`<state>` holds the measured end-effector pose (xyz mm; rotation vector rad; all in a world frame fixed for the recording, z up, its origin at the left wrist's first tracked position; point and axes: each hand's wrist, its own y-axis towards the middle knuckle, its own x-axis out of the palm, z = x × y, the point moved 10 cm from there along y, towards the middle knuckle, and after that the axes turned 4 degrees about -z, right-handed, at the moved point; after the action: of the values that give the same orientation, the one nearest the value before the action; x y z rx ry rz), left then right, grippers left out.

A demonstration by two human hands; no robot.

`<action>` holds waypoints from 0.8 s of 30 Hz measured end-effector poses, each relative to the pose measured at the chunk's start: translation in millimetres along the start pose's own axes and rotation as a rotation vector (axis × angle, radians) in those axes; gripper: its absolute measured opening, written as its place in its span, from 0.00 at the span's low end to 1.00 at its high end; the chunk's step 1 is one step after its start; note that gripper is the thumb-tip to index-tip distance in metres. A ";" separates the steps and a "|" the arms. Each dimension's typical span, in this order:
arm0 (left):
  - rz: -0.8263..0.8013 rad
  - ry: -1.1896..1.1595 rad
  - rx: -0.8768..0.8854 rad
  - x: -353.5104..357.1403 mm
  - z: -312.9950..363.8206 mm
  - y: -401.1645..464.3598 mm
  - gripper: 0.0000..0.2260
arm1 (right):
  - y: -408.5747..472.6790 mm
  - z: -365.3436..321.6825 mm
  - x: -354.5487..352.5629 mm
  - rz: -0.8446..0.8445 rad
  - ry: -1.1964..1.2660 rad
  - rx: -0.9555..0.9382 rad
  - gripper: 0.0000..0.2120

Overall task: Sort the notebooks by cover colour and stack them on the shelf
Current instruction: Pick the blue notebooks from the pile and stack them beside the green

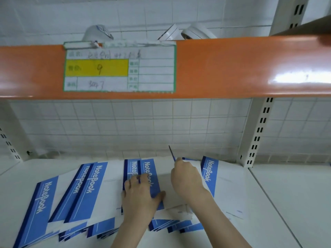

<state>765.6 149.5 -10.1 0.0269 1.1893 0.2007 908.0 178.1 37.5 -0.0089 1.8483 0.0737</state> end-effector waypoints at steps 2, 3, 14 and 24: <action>0.006 0.027 -0.064 -2.3 -4.8 2.1 0.38 | -2.0 -14.8 3.1 0.000 0.085 -0.053 0.24; -0.004 0.024 -0.068 -0.6 -3.8 3.8 0.39 | -3.7 -21.9 5.9 -0.004 0.097 -0.078 0.28; 0.043 -1.058 -0.181 0.8 -30.4 12.1 0.18 | -6.4 -53.1 25.0 0.001 0.088 -0.146 0.10; 0.092 -1.075 -0.070 -0.8 -27.4 5.0 0.18 | -8.0 -51.1 26.3 0.071 0.250 -0.127 0.11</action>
<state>739.3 151.9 -19.0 0.1125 0.1092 0.2593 852.0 168.1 25.9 -0.0422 2.0911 0.2490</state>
